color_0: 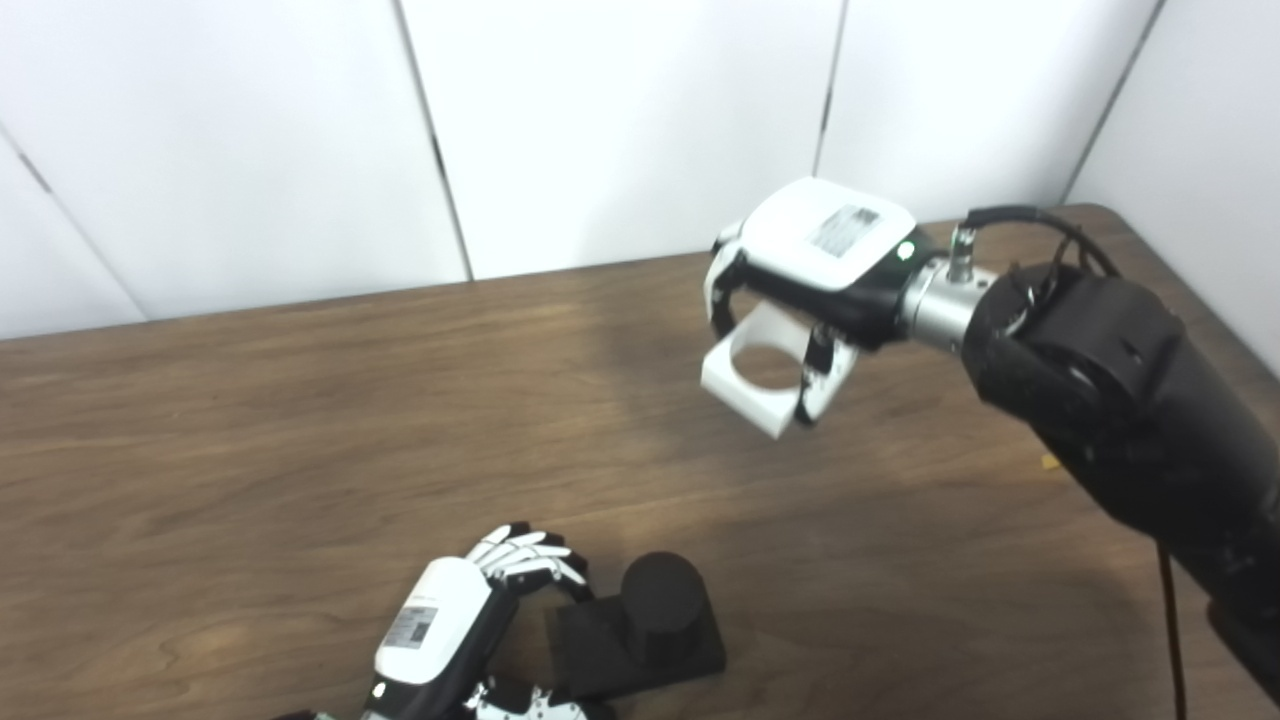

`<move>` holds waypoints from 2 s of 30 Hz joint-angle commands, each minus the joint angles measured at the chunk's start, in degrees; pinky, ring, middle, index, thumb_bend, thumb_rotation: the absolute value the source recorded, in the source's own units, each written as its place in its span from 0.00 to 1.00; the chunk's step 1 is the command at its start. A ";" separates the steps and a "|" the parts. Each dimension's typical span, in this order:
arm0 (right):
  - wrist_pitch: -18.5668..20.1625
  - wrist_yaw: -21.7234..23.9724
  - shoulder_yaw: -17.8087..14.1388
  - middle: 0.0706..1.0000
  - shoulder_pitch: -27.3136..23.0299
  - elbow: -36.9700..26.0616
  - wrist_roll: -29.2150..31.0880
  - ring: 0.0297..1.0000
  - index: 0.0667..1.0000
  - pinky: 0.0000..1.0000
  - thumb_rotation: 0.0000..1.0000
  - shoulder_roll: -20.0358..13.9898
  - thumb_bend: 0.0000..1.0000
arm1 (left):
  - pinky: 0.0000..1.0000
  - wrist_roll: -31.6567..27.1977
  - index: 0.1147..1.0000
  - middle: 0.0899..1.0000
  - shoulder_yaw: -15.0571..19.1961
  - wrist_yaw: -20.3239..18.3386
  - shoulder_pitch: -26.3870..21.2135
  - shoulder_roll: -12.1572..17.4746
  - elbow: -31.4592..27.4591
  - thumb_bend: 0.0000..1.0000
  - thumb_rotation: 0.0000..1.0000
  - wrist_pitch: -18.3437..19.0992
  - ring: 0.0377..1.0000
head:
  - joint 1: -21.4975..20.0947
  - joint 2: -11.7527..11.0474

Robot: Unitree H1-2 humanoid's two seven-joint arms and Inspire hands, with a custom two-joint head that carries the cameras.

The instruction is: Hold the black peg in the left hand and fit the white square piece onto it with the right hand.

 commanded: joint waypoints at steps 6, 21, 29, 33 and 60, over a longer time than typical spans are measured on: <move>2.84 9.43 -0.38 0.73 -4.65 -7.18 -0.11 0.86 0.45 0.78 0.13 4.32 0.52 | 0.91 1.43 0.42 0.72 -1.69 -2.07 -0.66 -0.79 -0.60 0.52 0.05 1.46 0.82 | 1.34 1.33; 5.66 18.32 3.36 0.73 -4.99 -11.84 0.50 0.87 0.45 0.79 0.13 7.93 0.52 | 0.92 1.65 0.42 0.72 -2.11 -2.98 -1.30 -1.16 -1.61 0.52 0.05 3.17 0.82 | 1.77 3.58; 6.67 17.72 4.55 0.72 -2.92 -11.79 1.68 0.86 0.45 0.78 0.13 7.68 0.52 | 0.92 1.09 0.42 0.72 -1.76 -2.60 -1.61 -0.80 -1.19 0.52 0.05 2.15 0.82 | 1.26 4.60; 6.51 17.42 4.62 0.72 -1.64 -11.80 1.99 0.86 0.44 0.80 0.13 7.61 0.52 | 0.92 0.91 0.42 0.72 -1.69 -2.94 -1.60 -0.70 -1.39 0.52 0.05 2.36 0.82 | 1.15 4.71; 2.58 12.80 4.09 0.76 2.95 -8.95 1.21 0.89 0.45 0.83 0.13 7.87 0.52 | 0.91 0.71 0.42 0.72 -1.30 -4.11 -1.32 -0.94 -2.93 0.52 0.05 2.91 0.82 | 1.10 5.44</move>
